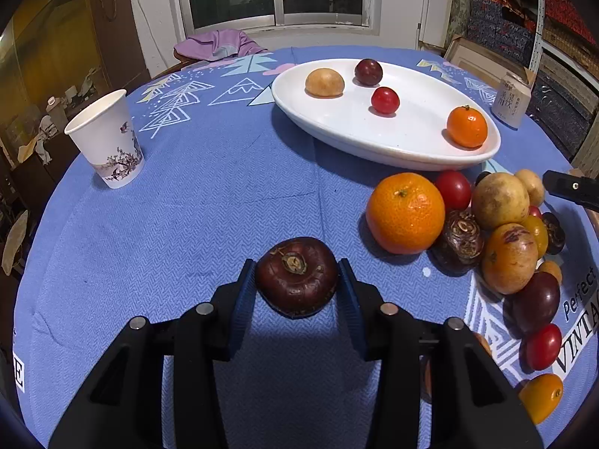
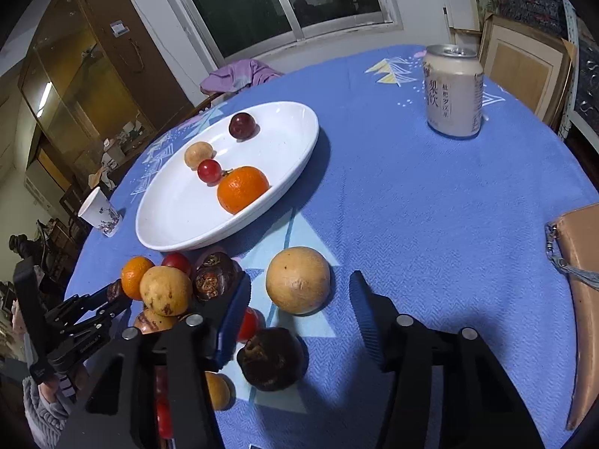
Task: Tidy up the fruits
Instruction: 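Grasp the dark mangosteen with the left tool while the right tool grasps the tan pear, then carry both fruits over the white plate and open both tools to release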
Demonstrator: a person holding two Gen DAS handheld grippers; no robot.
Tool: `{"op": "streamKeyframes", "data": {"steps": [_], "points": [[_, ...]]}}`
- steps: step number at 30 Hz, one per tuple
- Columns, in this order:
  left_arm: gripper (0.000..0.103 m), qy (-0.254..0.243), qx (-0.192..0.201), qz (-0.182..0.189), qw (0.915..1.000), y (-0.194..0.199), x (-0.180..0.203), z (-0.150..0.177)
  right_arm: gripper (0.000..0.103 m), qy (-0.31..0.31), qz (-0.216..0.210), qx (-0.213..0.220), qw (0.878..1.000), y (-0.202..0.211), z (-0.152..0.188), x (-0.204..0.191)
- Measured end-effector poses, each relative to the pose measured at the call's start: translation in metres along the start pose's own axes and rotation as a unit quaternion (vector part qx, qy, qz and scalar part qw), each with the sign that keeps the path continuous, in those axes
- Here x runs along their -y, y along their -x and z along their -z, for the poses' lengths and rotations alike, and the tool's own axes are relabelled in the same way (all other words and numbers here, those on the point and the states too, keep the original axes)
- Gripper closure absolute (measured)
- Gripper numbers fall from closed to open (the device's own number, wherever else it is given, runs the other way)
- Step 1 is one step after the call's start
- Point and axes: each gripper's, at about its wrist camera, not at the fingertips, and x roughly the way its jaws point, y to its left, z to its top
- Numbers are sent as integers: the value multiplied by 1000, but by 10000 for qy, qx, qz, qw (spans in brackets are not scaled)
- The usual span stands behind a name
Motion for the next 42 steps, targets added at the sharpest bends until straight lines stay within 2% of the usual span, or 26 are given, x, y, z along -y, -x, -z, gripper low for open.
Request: {"op": "streamKeyframes", "data": {"steps": [7, 10, 17, 20, 23, 28, 31, 33, 35, 38, 42], "points": [[60, -13, 0, -13, 10000, 0, 1, 0, 52, 262, 200, -91, 9994, -13, 1, -12], [60, -13, -1, -11, 10000, 0, 0, 0, 61, 307, 246, -183, 9991, -19, 2, -12], [60, 85, 13, 78, 9999, 0, -2, 0, 62, 275, 204, -112, 9994, -14, 5, -8], [60, 98, 145, 59, 9998, 6, -1, 1, 62, 117, 125, 94, 9998, 1, 5, 0], [60, 58, 507, -80, 9987, 27, 1, -1, 62, -25, 52, 455, 9989, 26, 4, 8], [60, 201, 941, 58, 9953, 66, -1, -35, 62, -64, -47, 1078, 9941, 68, -13, 5], [60, 188, 1205, -5, 9925, 84, 4, -73, 62, 125, -125, 1358, 9906, 91, -44, -14], [60, 272, 1274, 105, 9914, 86, 8, -99, 62, 279, -140, 1503, 9881, 98, -71, -31], [60, 376, 1248, 161, 9913, 77, 12, -117, 62, 316, -230, 1522, 9876, 92, -88, -44], [60, 493, 993, 223, 9936, 45, 19, -131, 62, 266, -383, 1298, 9904, 59, -107, -55], [60, 420, 532, 118, 9976, -7, 27, -133, 62, 344, -120, 725, 9967, -12, -117, -62]]}}
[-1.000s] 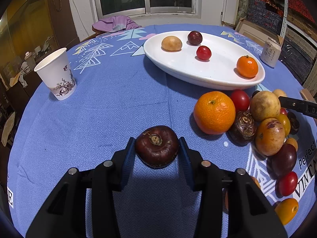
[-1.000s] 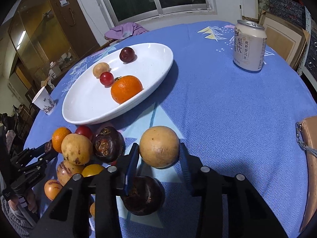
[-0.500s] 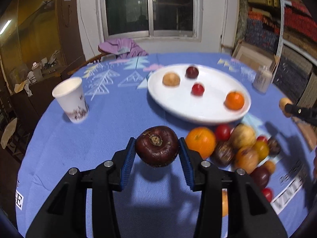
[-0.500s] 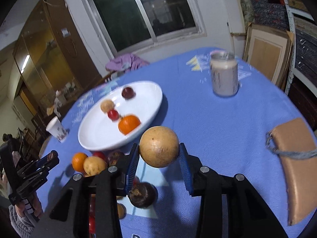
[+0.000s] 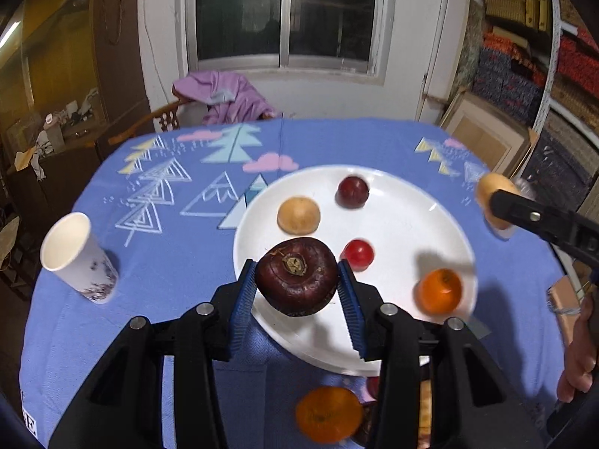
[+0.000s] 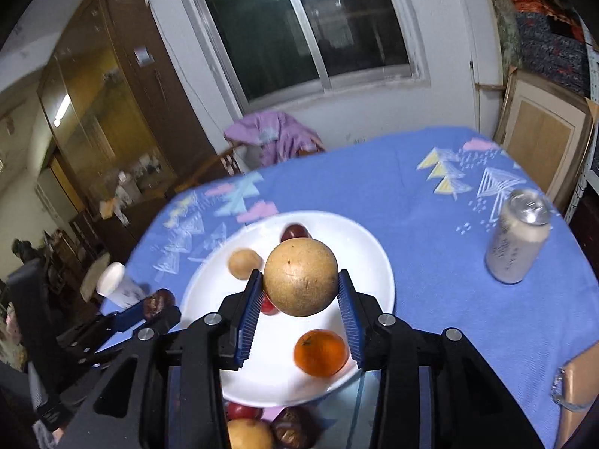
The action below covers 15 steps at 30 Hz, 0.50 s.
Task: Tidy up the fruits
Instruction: 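Carry both fruits over the white plate and open both tools to release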
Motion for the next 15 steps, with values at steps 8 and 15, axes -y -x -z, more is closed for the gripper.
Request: {"op": "streamKeyframes", "data": {"steps": [8, 15], "points": [[60, -88, -323, -8, 9994, -41, -10, 8, 61, 18, 199, -586, 9981, -62, 12, 9], [40, -208, -302, -14, 9993, -48, -3, 8, 49, 73, 304, -488, 9983, -65, 13, 9]]}}
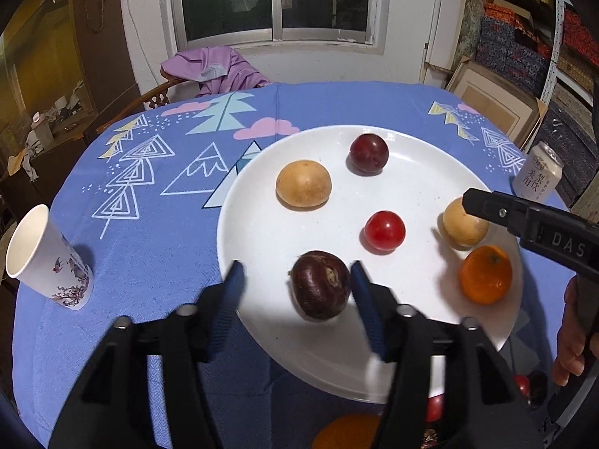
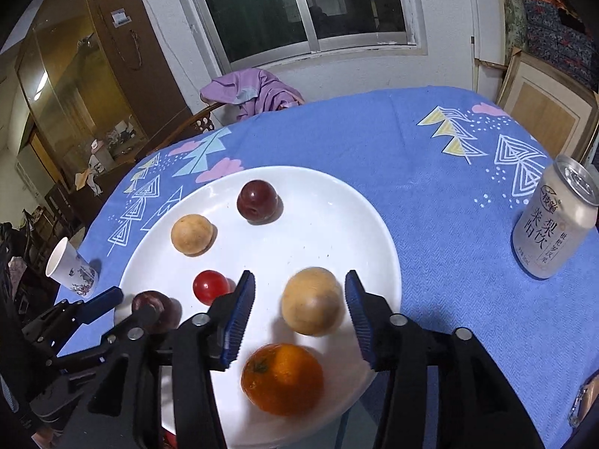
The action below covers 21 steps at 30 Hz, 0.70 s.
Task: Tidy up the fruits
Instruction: 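Carry both fruits over the white plate and open both tools to release, then move the left tool toward the large orange on the tablecloth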
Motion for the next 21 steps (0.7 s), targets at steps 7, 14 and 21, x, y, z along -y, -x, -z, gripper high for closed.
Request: {"op": "streamKeyframes", "data": {"steps": [7, 14, 21], "points": [[28, 151, 380, -27, 9992, 37, -7, -8, 42, -122, -304, 456, 9984, 50, -13, -6], [9, 228, 706, -88, 9972, 86, -15, 25, 19, -2, -714, 1001, 9924, 134, 10, -19], [8, -157, 260, 32, 9995, 82, -10, 87, 12, -59, -571, 1061, 9927, 153, 65, 8]]}}
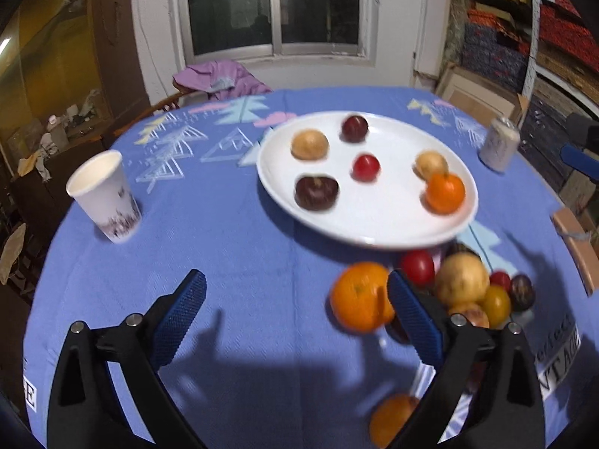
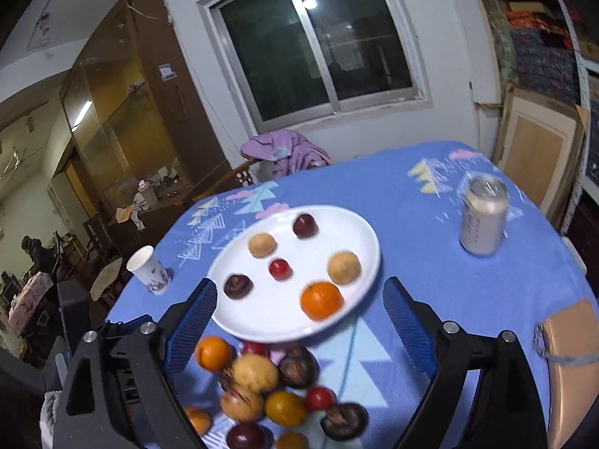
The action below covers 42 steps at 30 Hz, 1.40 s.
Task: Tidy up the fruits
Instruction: 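Move the left tool toward the large orange on the tablecloth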
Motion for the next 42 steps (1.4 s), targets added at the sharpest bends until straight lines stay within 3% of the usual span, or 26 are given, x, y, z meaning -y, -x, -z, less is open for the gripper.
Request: {"op": "streamKeyframes", "data": {"steps": [7, 18, 25, 30, 32, 35, 42], "points": [[8, -395, -17, -85, 9992, -8, 22, 13, 12, -654, 5, -376, 9972, -15, 16, 39], [4, -431, -82, -326, 9985, -19, 11, 12, 12, -585, -38, -419, 9974, -16, 19, 33], [4, 25, 10, -634, 9980, 1, -36, 21, 12, -591, -36, -360, 9976, -13, 17, 35], [4, 765, -129, -214, 9968, 0, -63, 24, 12, -559, -29, -373, 9977, -13, 18, 36], [4, 665, -62, -147, 9977, 2, -56, 25, 12, -523, -12, -392, 9979, -14, 19, 35], [4, 274, 26, -368, 9989, 2, -38, 26, 12, -516, -7, -415, 9978, -15, 20, 33], [4, -10, -212, -498, 9985, -15, -24, 30, 12, -506, -12, -432, 9978, -15, 21, 32]]}}
